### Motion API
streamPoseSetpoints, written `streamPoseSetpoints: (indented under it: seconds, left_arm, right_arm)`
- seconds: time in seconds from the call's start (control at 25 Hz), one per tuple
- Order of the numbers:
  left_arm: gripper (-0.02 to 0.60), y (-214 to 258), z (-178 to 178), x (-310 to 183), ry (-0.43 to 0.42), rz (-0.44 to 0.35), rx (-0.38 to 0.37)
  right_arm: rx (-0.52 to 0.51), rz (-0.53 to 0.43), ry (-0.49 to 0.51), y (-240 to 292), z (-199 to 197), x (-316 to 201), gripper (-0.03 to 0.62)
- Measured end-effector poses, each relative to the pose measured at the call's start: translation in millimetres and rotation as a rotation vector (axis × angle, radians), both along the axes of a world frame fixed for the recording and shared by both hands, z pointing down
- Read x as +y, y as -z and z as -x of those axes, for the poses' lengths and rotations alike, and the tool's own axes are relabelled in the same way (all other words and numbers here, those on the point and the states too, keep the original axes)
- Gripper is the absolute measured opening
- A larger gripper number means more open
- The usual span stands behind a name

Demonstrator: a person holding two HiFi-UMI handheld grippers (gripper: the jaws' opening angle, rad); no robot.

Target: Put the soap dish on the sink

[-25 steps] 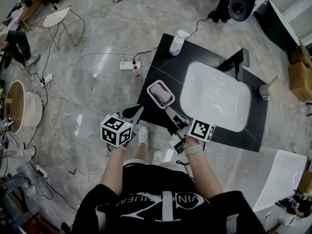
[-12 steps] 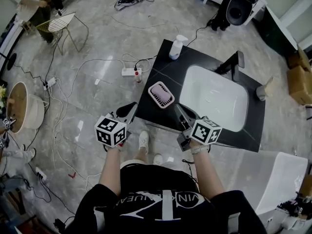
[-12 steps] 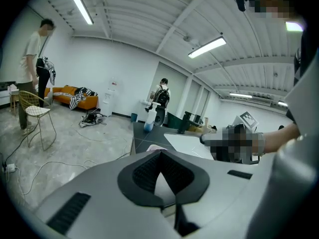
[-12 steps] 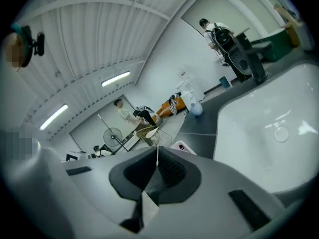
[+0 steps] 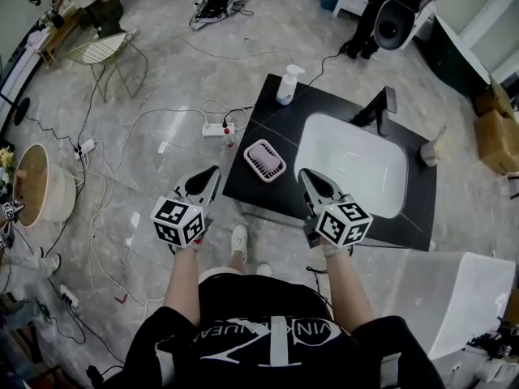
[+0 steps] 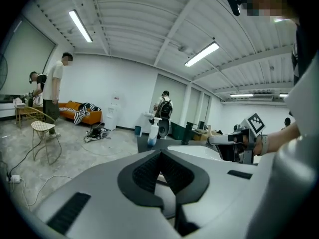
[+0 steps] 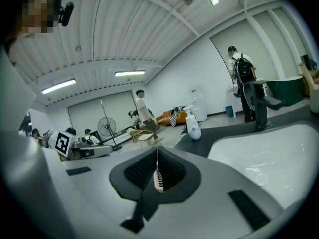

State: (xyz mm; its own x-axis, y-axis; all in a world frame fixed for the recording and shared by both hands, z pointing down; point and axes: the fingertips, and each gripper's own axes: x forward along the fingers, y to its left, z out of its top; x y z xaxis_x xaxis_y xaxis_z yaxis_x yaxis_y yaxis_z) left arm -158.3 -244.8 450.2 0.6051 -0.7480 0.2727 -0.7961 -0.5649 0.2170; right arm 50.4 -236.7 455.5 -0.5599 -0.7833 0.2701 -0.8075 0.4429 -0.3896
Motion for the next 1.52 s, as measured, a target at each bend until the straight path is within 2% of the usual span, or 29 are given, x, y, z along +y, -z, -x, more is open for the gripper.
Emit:
streamPoseSetpoints:
  seconds: [0.32, 0.72, 1.52]
  left_arm:
    - [0.014, 21, 0, 6, 0.038, -0.074, 0.001]
    - [0.014, 53, 7, 12, 0.088, -0.167, -0.007]
    - [0.014, 91, 17, 24, 0.190, -0.297, -0.018]
  right_arm:
    - [0.074, -0.089, -0.025, 23, -23, 3, 0.026]
    - [0.105, -0.162, -0.007, 46, -22, 13, 0.026]
    - [0.095, -0.203, -0.011, 61, -35, 21, 0.028]
